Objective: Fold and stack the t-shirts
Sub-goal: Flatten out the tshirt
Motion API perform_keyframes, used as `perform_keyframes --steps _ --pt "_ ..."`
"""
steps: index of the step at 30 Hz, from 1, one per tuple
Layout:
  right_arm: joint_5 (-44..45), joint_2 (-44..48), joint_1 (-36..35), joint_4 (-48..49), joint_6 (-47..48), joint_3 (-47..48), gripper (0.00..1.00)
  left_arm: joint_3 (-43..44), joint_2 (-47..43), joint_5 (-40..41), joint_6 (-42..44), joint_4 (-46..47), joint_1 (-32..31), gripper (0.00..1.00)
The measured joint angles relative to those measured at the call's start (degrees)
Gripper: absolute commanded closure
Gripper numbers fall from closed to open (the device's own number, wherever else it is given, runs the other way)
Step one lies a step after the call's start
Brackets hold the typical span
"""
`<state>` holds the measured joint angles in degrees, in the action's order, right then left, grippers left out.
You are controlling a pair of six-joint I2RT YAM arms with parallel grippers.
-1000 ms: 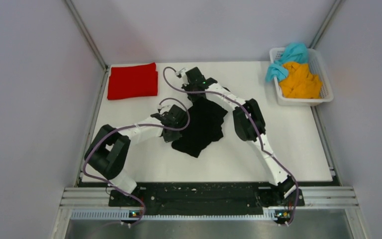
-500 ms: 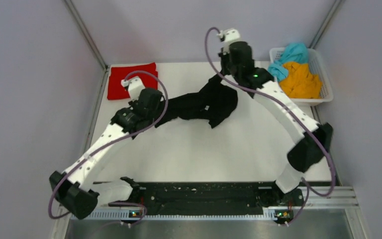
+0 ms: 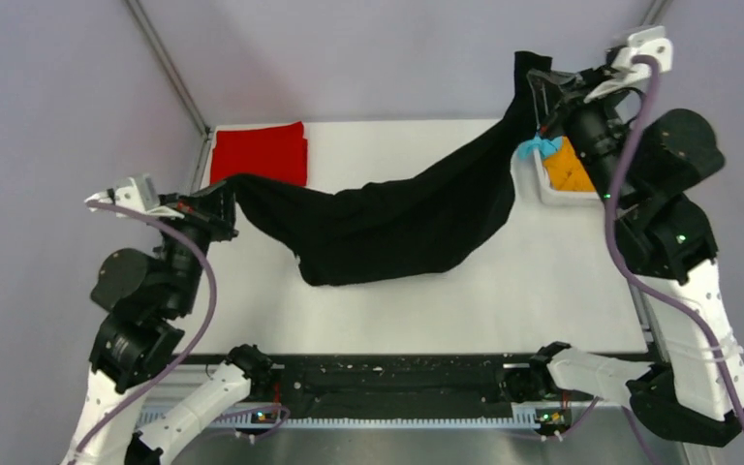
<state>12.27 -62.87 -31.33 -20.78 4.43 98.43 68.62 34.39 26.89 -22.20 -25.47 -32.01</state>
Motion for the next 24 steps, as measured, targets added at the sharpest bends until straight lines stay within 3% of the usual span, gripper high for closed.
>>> perform_keyframes --steps 8,16,20,24 --pt "-8.8 1.5 0.0 -7.0 -0.6 16.9 1.0 7.1 -2.8 -11.9 3.3 2.3 0.0 1.0" --pt "-2.2 2.4 0.0 -7.2 1.4 26.4 1.0 17.4 -0.1 -12.3 5.3 2.5 0.0 1.0" --pt "5.6 1.6 0.0 -4.6 4.3 25.0 1.0 20.9 4.9 -4.4 7.6 4.4 0.0 1.0" --pt "19.6 -1.6 0.0 4.0 10.8 17.5 1.0 27.1 18.7 12.5 13.2 8.3 1.3 1.0"
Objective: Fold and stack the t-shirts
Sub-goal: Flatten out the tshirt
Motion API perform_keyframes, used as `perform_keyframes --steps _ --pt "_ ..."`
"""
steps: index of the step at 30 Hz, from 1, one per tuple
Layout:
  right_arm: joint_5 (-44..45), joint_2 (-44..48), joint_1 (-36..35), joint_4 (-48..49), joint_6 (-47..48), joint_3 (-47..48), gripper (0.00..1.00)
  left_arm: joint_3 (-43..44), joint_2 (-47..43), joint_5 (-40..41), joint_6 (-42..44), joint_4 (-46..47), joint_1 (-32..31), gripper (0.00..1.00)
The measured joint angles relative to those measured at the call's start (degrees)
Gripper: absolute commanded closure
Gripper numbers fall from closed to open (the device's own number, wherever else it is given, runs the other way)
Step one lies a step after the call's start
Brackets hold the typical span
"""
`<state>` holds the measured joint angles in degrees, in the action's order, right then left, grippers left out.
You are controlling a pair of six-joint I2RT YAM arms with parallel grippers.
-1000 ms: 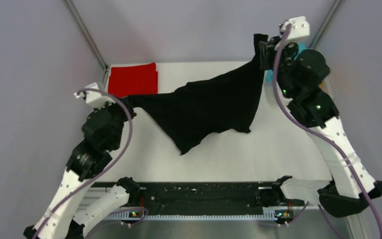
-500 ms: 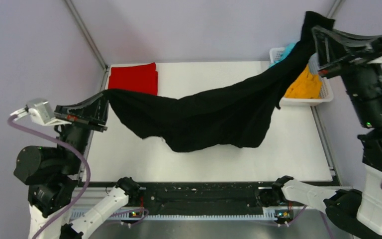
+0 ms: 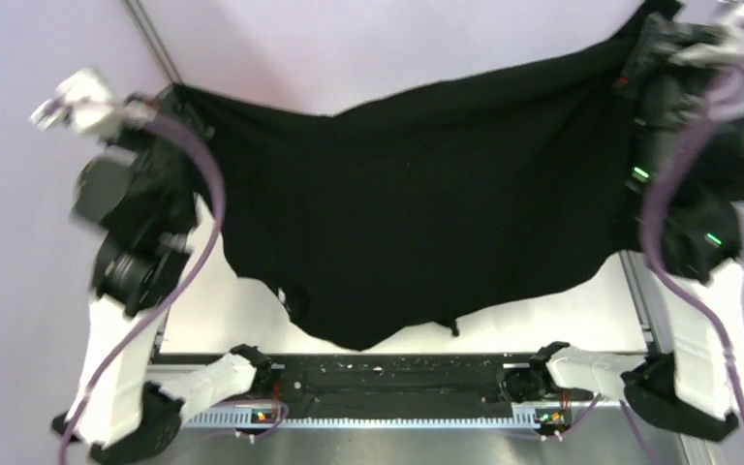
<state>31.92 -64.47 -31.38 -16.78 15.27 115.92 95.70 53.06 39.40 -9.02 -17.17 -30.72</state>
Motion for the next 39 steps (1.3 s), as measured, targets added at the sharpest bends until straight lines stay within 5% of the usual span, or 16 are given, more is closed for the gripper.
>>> perform_keyframes --steps 6,13,15,16,18,19,20,21,29,39 --pt "13.0 -14.1 5.4 12.3 5.9 -11.3 1.0 11.2 25.4 -2.1 -3.4 -2.6 17.9 1.0" --pt "6.1 -31.3 15.0 7.0 -9.1 -21.2 1.0 11.1 47.8 -10.7 -5.3 -1.5 22.8 1.0" --pt "3.7 -37.4 16.3 6.8 -13.3 -21.0 0.96 15.1 56.7 -12.1 -5.7 -1.5 23.2 0.87" --pt "2.8 -41.3 16.8 6.0 -15.4 -19.8 0.83 18.1 61.8 -12.9 -5.9 -1.5 23.5 0.75" --pt "1.1 -49.1 17.6 3.5 -18.4 -14.9 0.39 24.4 70.2 -14.2 -6.1 -3.5 23.7 0.23" --pt "0.5 -53.6 18.0 1.9 -19.8 -11.0 0.24 27.5 74.1 -15.0 -5.8 -4.1 23.8 0.05" --pt "-0.1 -58.5 18.4 0.5 -20.7 -6.4 0.07 29.6 77.4 -15.8 -6.0 -4.5 23.9 0.02" --pt "-0.6 -61.7 18.6 -0.5 -21.9 -3.6 0.02 30.1 79.3 -16.6 -6.2 -4.8 24.0 0.01" --pt "-4.5 -65.8 18.9 -7.1 -26.1 -0.8 0.01 25.4 76.6 -22.3 -8.0 -5.0 23.9 0.01" --pt "-19.5 -38.3 18.9 -0.1 -29.5 -32.7 0.01 -2.8 49.4 -26.9 -13.1 -2.2 19.4 0.01"
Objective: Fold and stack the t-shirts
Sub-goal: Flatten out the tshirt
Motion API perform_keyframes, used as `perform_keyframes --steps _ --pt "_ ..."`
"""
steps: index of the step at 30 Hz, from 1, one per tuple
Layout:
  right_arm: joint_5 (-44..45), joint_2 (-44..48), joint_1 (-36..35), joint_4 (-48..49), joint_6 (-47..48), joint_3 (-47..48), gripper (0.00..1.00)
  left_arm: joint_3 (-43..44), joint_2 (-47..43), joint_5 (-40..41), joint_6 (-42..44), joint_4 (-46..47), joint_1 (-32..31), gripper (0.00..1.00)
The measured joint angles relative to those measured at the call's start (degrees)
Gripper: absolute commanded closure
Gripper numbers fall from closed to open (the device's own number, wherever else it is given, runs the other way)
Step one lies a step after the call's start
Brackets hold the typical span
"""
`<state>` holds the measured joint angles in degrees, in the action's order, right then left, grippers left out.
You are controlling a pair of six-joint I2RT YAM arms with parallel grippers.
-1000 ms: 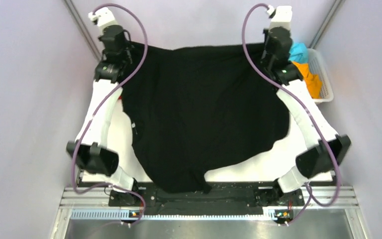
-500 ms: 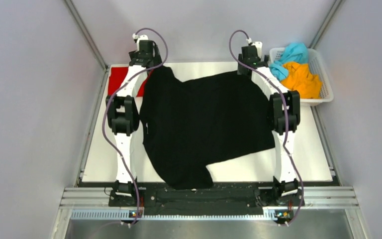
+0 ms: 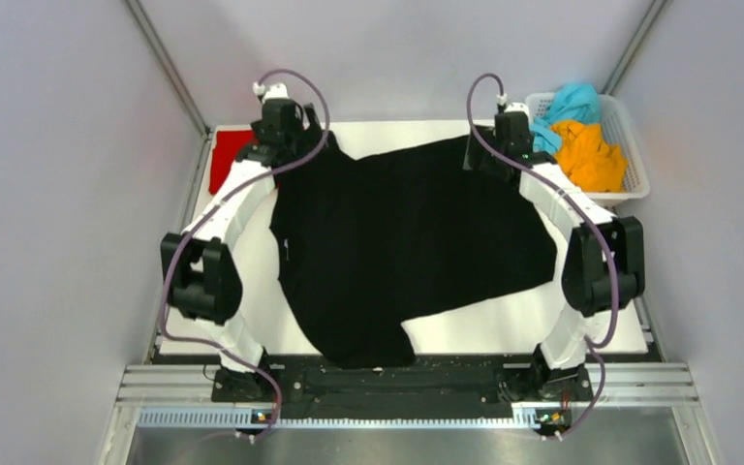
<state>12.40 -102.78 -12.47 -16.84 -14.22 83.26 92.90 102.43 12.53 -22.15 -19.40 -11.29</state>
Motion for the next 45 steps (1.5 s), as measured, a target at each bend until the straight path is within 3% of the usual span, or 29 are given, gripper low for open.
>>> perform_keyframes --steps 4,7,15,20,26,37,45 --pt "-4.3 3.9 0.0 2.4 -1.3 -9.1 0.01 -15.0 -8.0 0.0 -2.7 1.6 -5.5 0.01" --pt "-7.7 3.7 0.0 2.4 -2.1 -13.3 0.01 -22.3 -8.5 -1.5 -5.3 1.4 -8.0 0.01" --pt "-9.8 3.7 0.0 2.3 -4.0 -20.8 0.01 -23.1 -0.4 0.3 -9.9 -2.4 -6.8 0.01" --pt "-7.2 3.7 0.0 2.4 -4.9 -24.5 0.01 -13.2 10.4 1.6 -10.5 -5.8 -6.8 0.01" --pt "-5.5 4.2 0.2 4.6 -6.6 -26.8 0.01 5.6 23.9 1.4 -9.1 -12.1 -6.8 0.01" --pt "-5.3 7.2 2.7 8.5 -9.9 -31.4 0.01 37.1 42.6 -6.8 -5.6 -15.3 -6.2 0.01" --pt "-5.0 7.4 3.2 9.0 -14.3 -31.5 0.01 43.6 47.4 -17.4 -7.5 -9.4 -4.1 0.01"
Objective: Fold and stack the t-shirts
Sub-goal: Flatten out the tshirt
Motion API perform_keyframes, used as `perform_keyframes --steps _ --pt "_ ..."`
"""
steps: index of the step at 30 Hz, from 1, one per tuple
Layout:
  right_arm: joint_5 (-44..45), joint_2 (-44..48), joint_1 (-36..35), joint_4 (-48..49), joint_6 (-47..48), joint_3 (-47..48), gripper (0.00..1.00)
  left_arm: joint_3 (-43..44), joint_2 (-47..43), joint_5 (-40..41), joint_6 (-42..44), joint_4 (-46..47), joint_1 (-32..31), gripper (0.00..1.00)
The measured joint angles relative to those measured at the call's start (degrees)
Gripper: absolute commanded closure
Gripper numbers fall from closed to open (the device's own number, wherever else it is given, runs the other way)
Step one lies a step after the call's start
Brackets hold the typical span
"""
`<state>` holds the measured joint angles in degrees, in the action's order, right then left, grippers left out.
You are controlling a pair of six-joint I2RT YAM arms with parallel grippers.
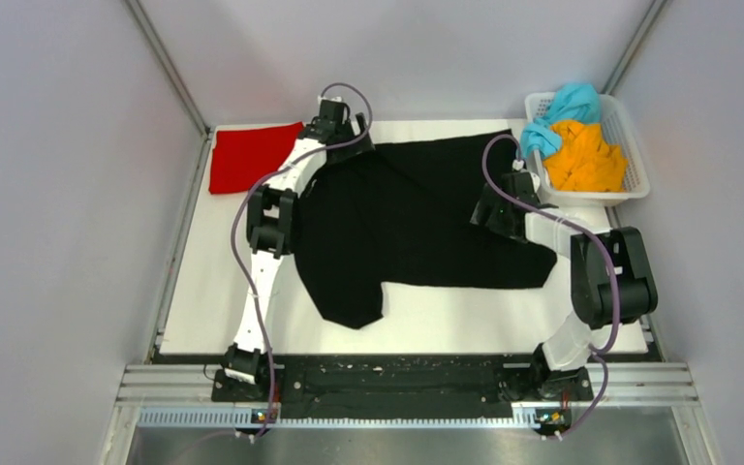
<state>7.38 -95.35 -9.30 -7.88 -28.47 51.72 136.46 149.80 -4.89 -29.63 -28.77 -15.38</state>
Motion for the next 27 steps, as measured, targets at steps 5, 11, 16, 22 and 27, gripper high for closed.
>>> perform_keyframes --steps 5,11,16,22,27 --pt "0.1 0.9 0.1 -3.0 0.6 0.6 0.01 0.0 -0.1 -3.2 0.2 0.6 0.5 0.01" --pt "-0.5 8.5 0.1 -7.6 2.3 2.0 0.01 -18.7 -14.8 -0.5 2.4 -0.2 -1.3 0.01" --pt "-3.1 21.4 0.1 -6.3 1.1 -1.7 0.01 -45.8 -43.0 8.7 1.0 2.3 -6.8 0.01" --pt "-5.1 29.7 -0.2 -7.0 0.0 -7.9 0.01 -72.0 -74.9 14.9 -8.3 4.9 -15.3 0.01" --pt "-7.0 31.5 -0.3 -8.1 -0.3 -12.1 0.01 -90.6 -84.5 17.0 -20.4 1.0 -21.6 0.06"
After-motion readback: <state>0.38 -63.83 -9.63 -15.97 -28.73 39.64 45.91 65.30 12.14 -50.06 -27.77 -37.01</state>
